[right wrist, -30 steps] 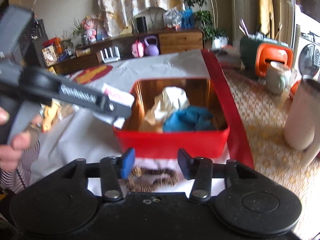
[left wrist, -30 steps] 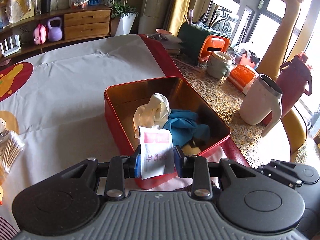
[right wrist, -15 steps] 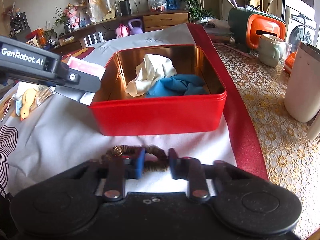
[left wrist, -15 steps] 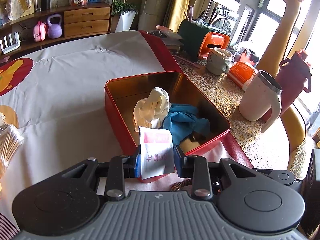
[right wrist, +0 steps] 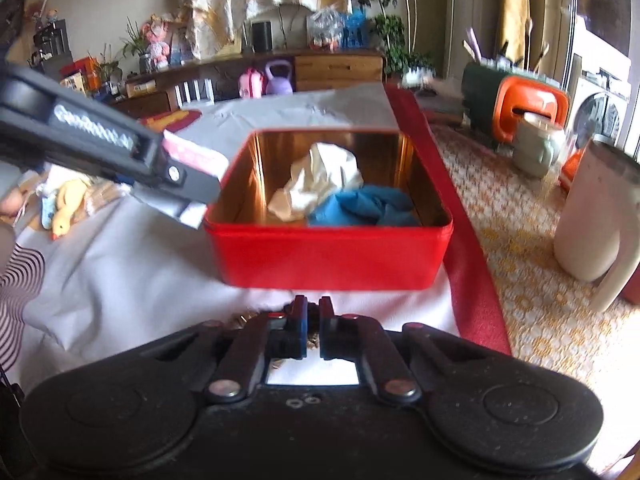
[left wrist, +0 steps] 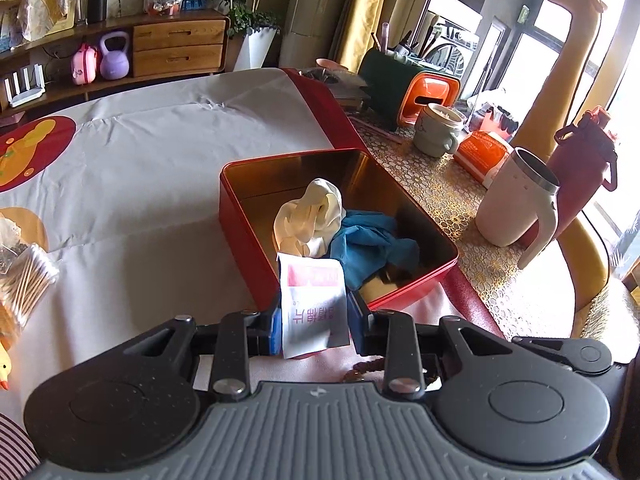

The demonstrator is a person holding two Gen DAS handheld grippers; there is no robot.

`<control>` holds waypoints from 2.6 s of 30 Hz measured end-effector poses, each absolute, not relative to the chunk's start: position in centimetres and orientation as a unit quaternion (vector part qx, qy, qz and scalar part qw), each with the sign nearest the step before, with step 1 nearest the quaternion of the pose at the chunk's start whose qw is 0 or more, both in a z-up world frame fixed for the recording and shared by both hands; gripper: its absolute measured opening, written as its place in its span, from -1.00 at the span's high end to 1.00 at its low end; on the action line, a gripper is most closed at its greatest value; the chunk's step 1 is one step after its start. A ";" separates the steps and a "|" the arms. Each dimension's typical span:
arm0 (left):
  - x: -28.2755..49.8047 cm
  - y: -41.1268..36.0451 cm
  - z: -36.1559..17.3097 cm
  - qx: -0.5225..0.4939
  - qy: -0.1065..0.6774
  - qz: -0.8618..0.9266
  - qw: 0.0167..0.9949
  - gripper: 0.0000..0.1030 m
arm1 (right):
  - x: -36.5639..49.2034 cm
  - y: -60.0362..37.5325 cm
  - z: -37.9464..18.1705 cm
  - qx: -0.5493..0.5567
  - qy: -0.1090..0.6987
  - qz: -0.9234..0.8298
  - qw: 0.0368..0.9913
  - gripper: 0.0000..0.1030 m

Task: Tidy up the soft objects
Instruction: 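Carry the hair tie and wipe packet over the red box, then open both grippers to drop the hair tie and packet into the box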

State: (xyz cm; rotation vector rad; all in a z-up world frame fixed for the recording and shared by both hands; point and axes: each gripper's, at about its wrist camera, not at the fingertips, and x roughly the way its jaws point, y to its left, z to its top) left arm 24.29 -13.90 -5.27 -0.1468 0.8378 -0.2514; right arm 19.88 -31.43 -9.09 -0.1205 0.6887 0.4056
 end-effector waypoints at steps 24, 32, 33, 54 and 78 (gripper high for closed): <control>28.6 -15.4 -5.0 -0.069 0.418 -0.143 0.894 0.39 | 26.8 -32.7 -1.5 -0.055 0.257 0.178 0.948 0.92; 31.5 -17.3 -8.0 -0.047 0.448 -0.145 0.881 0.39 | 29.9 -32.9 -5.2 -0.035 0.294 0.171 0.940 0.92; 31.8 -17.5 -8.3 -0.046 0.451 -0.144 0.879 0.39 | 30.2 -33.0 -5.6 -0.034 0.299 0.171 0.938 0.92; 33.1 -19.6 -10.0 0.025 0.460 -0.122 0.879 -0.03 | 30.5 -34.0 -8.6 -0.024 0.343 0.167 0.924 0.52; 26.2 -14.8 -3.4 -0.009 0.393 -0.124 0.911 -0.22 | 24.5 -32.2 -3.3 -0.015 0.323 0.179 0.929 -0.05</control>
